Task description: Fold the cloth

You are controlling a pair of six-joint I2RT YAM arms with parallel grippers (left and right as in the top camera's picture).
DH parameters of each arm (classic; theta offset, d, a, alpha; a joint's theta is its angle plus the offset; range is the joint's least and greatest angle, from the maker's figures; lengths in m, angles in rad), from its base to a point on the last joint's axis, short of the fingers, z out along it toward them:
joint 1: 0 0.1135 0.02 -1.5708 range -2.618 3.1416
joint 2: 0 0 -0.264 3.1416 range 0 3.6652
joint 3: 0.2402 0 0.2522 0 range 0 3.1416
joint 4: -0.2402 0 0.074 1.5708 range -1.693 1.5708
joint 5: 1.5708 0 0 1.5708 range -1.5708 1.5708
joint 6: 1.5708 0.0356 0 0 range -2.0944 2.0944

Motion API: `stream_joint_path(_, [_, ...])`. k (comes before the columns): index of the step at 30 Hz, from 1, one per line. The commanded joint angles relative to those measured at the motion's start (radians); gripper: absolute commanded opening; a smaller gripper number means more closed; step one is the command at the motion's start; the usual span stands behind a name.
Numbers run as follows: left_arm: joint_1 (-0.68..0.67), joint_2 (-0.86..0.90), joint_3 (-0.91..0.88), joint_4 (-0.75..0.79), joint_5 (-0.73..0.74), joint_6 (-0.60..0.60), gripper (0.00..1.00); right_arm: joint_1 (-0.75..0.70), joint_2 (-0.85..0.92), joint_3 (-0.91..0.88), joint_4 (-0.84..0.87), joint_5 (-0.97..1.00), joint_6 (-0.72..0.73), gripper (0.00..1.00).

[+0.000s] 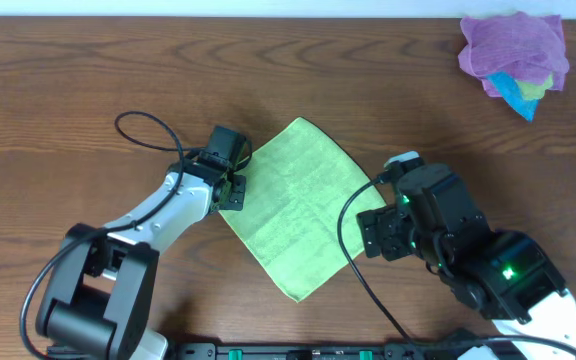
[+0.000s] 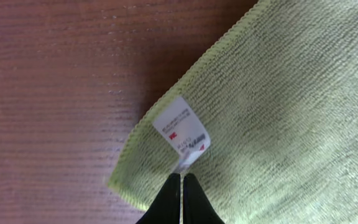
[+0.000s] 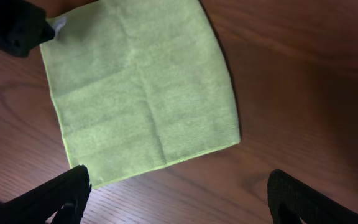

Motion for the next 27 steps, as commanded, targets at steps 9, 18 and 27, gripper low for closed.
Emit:
stream_joint_path(9, [-0.002, 0.054, 0.016, -0.001, -0.06, 0.021, 0.06, -0.013, 0.09, -0.006, 0.008, -0.034, 0.019, 0.89])
stream_joint_path(18, [0.0, 0.071, 0.016, -0.086, -0.222, -0.014, 0.06, -0.013, 0.092, -0.006, 0.006, -0.026, 0.008, 0.89])
stream_joint_path(27, [0.004, 0.071, 0.016, -0.224, -0.153, -0.156, 0.06, -0.014, 0.142, -0.03, 0.008, -0.016, 0.008, 0.9])
